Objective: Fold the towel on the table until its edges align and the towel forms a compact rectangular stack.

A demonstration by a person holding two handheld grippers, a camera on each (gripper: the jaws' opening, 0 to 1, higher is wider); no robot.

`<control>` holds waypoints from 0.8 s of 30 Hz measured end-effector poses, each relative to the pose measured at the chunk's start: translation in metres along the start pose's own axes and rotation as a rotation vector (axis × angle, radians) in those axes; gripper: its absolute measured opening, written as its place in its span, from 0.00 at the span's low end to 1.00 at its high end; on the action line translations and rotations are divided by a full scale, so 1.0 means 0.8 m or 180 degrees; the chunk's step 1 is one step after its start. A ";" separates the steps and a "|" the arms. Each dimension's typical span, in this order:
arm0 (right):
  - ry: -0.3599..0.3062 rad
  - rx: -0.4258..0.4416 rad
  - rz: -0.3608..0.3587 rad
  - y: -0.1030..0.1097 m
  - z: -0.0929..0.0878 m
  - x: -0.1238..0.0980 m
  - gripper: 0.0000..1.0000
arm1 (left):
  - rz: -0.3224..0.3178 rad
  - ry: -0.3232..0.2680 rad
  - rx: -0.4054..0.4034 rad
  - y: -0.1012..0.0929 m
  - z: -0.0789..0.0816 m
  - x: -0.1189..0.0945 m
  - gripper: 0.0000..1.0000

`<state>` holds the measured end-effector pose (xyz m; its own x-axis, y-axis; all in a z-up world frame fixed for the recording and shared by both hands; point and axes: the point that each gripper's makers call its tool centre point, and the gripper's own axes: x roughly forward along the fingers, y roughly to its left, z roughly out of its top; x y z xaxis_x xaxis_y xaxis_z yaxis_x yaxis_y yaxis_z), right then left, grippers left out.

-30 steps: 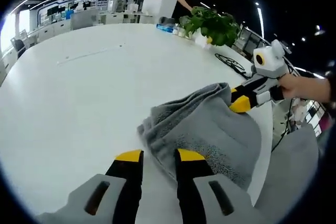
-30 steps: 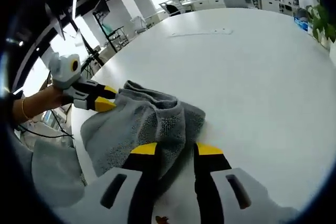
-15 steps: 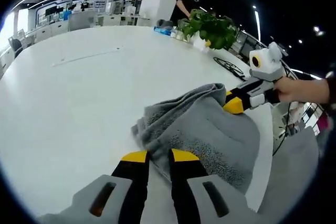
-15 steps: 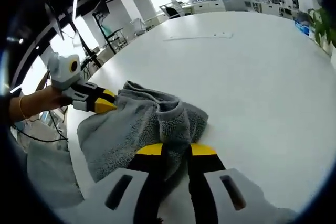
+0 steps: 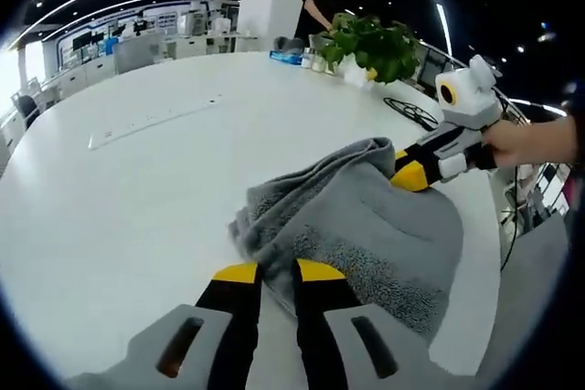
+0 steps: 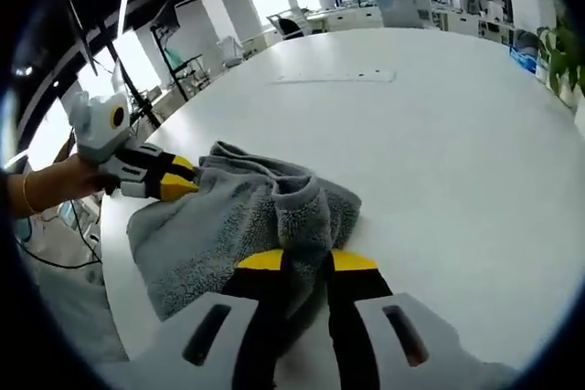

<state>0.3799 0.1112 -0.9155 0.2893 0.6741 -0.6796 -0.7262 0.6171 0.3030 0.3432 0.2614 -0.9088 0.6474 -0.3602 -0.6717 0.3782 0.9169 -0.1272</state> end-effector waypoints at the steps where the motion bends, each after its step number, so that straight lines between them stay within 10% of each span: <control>1: -0.0004 0.0017 0.0002 0.000 0.000 0.000 0.14 | 0.0004 0.0004 0.0015 0.001 0.001 0.001 0.14; 24: -0.0312 -0.0287 -0.0119 0.008 0.029 -0.030 0.17 | 0.0229 -0.0226 0.0054 -0.001 0.020 -0.047 0.31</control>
<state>0.3828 0.1081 -0.8821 0.3737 0.6905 -0.6194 -0.7656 0.6066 0.2143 0.3289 0.2714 -0.8719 0.7183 -0.3053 -0.6251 0.3397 0.9381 -0.0678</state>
